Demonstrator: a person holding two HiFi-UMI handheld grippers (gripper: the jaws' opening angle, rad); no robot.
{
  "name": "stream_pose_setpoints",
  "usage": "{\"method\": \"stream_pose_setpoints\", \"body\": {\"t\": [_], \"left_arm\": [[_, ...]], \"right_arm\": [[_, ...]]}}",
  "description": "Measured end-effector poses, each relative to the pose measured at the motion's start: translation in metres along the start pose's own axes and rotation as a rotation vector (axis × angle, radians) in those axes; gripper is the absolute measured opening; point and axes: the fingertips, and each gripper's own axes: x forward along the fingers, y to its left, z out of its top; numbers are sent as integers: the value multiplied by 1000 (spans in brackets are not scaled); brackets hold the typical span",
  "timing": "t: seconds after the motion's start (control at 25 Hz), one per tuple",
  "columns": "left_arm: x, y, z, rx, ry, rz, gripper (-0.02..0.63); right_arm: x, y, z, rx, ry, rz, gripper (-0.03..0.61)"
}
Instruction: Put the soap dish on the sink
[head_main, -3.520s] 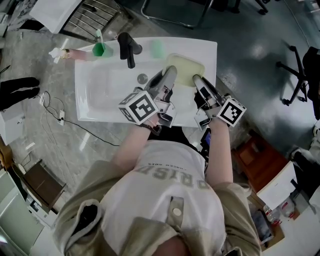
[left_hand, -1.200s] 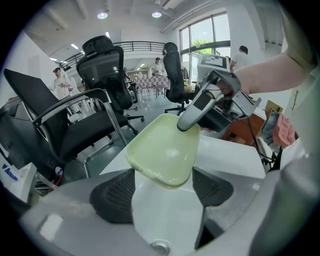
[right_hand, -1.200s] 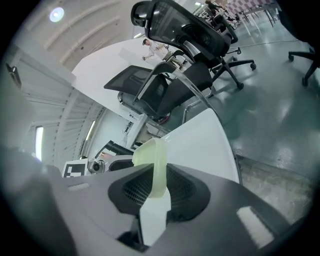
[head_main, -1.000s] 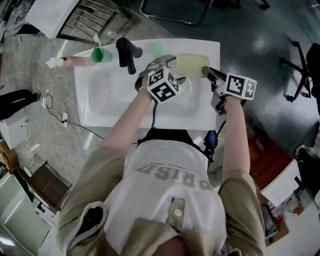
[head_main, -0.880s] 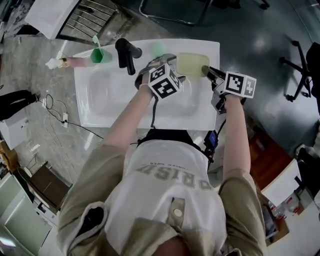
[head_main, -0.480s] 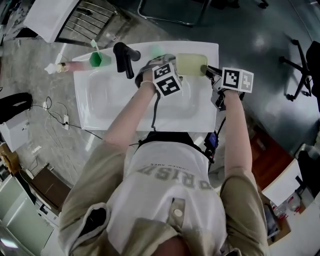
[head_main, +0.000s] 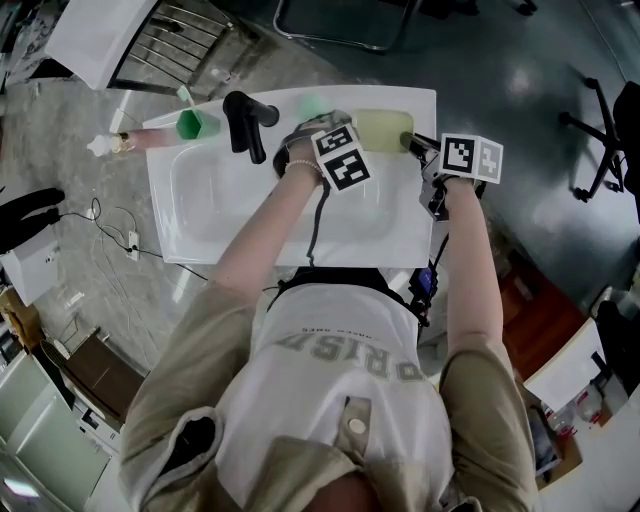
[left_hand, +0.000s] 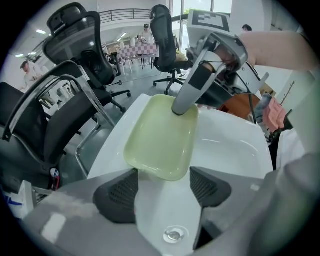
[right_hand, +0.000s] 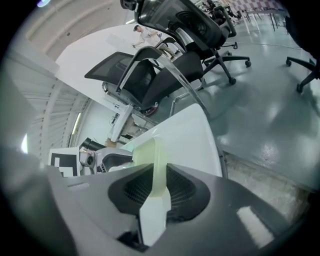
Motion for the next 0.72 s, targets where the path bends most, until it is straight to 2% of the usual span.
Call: {"method": "stream_pose_setpoints", "body": {"t": [0.72], "left_arm": [[5, 12, 7, 26, 42, 20, 337]], "right_arm": [[6, -13, 10, 22, 4, -24, 73]]}}
